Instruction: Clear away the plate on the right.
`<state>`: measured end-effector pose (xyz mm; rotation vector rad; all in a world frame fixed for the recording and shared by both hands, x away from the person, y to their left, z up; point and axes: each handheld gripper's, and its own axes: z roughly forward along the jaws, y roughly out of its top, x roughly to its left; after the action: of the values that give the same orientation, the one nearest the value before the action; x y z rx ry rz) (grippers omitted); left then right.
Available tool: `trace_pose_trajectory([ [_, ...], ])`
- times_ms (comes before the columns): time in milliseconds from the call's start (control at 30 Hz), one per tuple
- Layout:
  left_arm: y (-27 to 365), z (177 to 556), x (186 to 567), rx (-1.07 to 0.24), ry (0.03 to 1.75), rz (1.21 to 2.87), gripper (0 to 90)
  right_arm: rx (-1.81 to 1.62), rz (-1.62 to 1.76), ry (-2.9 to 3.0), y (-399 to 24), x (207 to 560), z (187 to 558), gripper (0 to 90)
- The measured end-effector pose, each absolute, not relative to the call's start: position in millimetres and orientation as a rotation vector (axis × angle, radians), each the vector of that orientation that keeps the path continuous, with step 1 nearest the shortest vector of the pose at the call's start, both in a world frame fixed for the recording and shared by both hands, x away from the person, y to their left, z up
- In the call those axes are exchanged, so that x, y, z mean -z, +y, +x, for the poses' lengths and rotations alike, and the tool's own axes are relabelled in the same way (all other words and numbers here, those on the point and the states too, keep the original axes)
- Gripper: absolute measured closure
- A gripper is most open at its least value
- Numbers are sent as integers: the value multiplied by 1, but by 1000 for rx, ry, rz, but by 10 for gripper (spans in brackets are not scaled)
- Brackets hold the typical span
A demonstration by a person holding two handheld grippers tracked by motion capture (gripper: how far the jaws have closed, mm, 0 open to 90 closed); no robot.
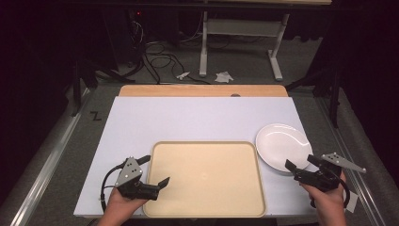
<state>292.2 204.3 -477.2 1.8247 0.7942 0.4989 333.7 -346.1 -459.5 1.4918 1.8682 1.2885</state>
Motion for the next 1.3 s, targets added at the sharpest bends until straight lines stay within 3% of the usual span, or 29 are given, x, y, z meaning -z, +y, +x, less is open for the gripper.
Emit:
trace_pose_trajectory([
  [1300, 192, 300, 477, -478, 753, 1832, 28, -1471, 1914, 1709, -378, 481, 327, 0],
])
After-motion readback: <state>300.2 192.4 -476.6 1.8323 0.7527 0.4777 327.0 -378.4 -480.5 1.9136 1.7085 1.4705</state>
